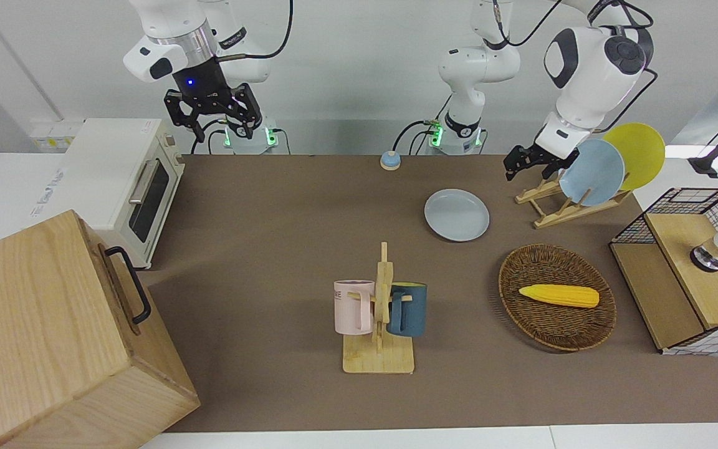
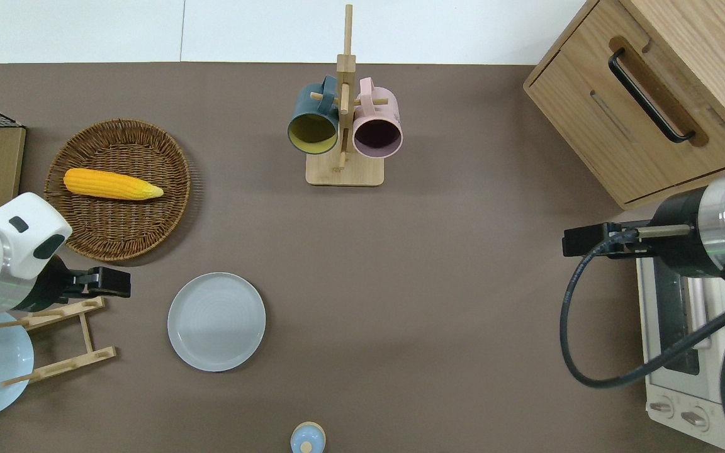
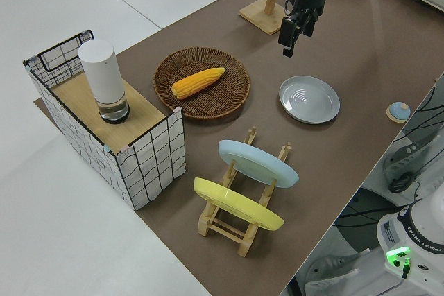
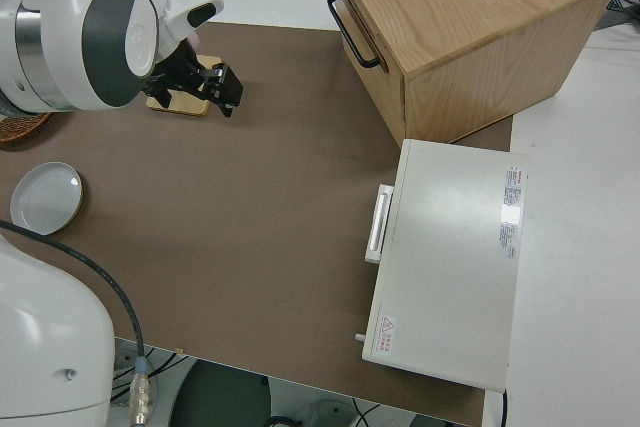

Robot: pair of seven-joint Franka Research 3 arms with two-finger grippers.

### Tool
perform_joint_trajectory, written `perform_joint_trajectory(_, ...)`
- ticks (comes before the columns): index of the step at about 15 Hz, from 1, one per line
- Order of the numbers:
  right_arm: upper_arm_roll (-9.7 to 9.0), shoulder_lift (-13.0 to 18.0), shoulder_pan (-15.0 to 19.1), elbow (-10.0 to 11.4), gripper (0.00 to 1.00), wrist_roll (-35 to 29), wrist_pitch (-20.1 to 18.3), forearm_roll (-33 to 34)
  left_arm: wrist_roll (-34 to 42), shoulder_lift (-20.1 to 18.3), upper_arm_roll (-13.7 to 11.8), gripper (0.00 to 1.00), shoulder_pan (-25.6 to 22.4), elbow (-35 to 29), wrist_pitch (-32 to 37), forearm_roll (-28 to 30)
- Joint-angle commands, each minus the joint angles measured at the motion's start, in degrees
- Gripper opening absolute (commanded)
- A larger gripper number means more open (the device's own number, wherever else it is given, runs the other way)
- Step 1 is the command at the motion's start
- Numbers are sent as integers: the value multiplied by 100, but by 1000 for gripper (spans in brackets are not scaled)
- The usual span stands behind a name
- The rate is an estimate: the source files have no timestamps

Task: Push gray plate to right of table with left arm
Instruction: 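Move the left gripper toward the gray plate's edge nearest the basket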

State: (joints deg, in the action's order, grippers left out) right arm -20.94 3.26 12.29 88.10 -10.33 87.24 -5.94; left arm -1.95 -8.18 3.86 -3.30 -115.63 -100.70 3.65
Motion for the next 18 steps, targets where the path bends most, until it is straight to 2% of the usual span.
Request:
perform_joint_trajectory(1, -24, -36, 37, -83, 996, -12, -31, -92, 72, -219, -8, 987, 58, -670, -441, 83)
perform_joint_trajectory(13, -15, -36, 37, -83, 996, -12, -31, -92, 397, -280, 27, 983, 119, -2340, -1996, 171)
perform_joint_trajectory(17, -15, -36, 37, -83, 996, -12, -31, -92, 406, -227, 36, 981, 172, -3156, -3102, 171)
perform_joint_trajectory(18, -15, -36, 37, -83, 996, -12, -31, -92, 397, -228, 36, 975, 180, -3193, -3122, 171)
